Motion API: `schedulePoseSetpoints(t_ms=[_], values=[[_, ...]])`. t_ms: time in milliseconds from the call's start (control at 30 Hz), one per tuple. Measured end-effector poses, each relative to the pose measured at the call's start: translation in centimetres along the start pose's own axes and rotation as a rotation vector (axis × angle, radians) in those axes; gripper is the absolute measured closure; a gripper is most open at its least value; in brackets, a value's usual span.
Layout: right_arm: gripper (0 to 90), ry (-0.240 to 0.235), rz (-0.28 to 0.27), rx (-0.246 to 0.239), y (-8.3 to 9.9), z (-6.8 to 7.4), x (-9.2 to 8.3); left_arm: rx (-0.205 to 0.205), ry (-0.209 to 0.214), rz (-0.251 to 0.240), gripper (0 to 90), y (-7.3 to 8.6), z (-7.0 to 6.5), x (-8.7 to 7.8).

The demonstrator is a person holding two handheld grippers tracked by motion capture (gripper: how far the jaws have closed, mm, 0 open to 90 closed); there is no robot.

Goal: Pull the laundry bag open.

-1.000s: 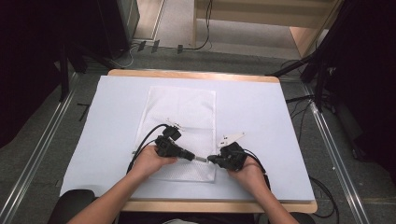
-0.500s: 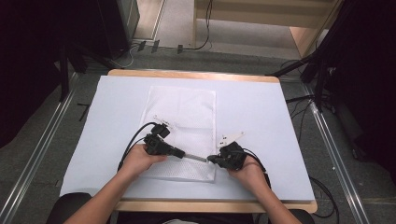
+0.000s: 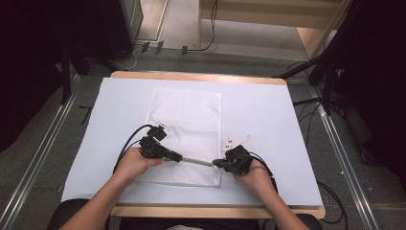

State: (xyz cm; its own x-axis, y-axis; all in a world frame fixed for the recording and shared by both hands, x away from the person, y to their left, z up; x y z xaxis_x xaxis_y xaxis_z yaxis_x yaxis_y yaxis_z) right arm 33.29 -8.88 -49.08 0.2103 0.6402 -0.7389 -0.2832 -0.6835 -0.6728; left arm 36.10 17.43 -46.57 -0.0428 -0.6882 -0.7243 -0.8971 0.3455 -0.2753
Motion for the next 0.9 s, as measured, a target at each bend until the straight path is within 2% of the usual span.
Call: schedulePoseSetpoints(t_ms=[200, 367, 500, 767, 900], values=[[90.0, -0.002, -0.001, 0.000, 0.0, 0.0, 0.0, -0.001, -0.008, 0.007, 88.1, 0.2, 0.4, -0.5], [90.0, -0.006, 0.000, 0.004, 0.0, 0.0, 0.0, -0.009, 0.002, -0.004, 88.1, 0.6, 1.0, -1.8], [90.0, -0.007, -0.004, -0.001, 0.1, 0.0, 0.0, -0.009, -0.019, -0.015, 88.1, 1.2, 1.4, -2.4], [90.0, -0.019, -0.015, 0.004, 0.2, -0.2, 0.0, -0.036, -0.025, -0.043, 88.1, 1.9, 2.5, -3.9], [90.0, -0.021, -0.016, 0.005, 0.1, -0.2, 0.0, -0.036, -0.026, -0.045, 88.1, 2.0, 2.9, -4.4]])
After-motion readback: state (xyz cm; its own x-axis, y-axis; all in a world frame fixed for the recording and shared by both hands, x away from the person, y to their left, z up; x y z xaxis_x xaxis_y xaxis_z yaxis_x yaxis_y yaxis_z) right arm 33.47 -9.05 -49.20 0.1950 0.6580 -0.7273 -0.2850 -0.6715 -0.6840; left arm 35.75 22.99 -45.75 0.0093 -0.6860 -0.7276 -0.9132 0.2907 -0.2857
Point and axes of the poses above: each handheld gripper's, and its own axes: x roughly forward along the jaws, y roughly out of its underside, z roughly to its left, the point moved 3 cm from there along x, roughly forward along the jaws, and after that the axes turned 12 degrees about -x, right-handed, at the moved point
